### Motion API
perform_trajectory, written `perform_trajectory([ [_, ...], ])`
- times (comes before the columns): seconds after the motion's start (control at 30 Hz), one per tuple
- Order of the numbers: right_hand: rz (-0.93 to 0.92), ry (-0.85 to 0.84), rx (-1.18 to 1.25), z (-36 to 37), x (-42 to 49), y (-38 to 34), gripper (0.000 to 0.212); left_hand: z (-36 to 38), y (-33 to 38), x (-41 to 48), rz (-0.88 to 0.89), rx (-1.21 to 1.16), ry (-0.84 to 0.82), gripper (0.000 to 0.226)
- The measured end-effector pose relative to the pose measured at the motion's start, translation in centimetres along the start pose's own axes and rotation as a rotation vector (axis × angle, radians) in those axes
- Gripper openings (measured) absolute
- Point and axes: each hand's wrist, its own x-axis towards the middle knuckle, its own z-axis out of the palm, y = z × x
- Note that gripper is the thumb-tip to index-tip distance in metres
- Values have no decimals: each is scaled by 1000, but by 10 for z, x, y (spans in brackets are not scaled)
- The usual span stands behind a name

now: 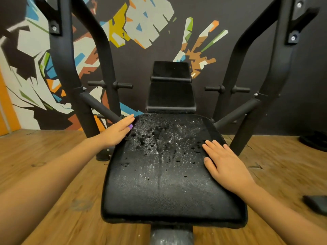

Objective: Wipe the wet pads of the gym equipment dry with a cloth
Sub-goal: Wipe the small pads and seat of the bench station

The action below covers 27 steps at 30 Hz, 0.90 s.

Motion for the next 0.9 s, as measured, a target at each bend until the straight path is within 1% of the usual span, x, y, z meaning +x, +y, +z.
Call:
perform_trajectory([
  [0.07,-2,11,5,0,-1,-1,74,3,-4,-27,15,-59,4,54],
  [0.17,6,26,14,0,-1,-1,58,12,-3,-71,14,-138,29,54],
  [0.27,0,23,3,-2,-1,-2,56,30,-1,-108,48,-152,123,60],
  [0.33,-1,22,1,-3,-2,-3,56,46,-2,-128,85,-149,202,57],
  [0.4,-1,22,4,-4,-2,-4,56,60,-1,-148,112,-126,272,60],
  [0.57,-6,26,-9,-4,-2,-5,56,88,11,-186,75,-196,395,58],
  [0.67,-17,37,-1,-2,-1,-5,68,98,18,-195,80,-158,451,62],
  [0.7,-18,37,3,-2,-1,-5,69,101,20,-198,72,-152,459,62],
  [0.83,-15,34,-6,-3,-2,-5,57,107,30,-212,8,-80,461,66],
  [0.9,-5,36,-10,-2,-3,-5,57,105,31,-213,-48,-102,459,69],
])
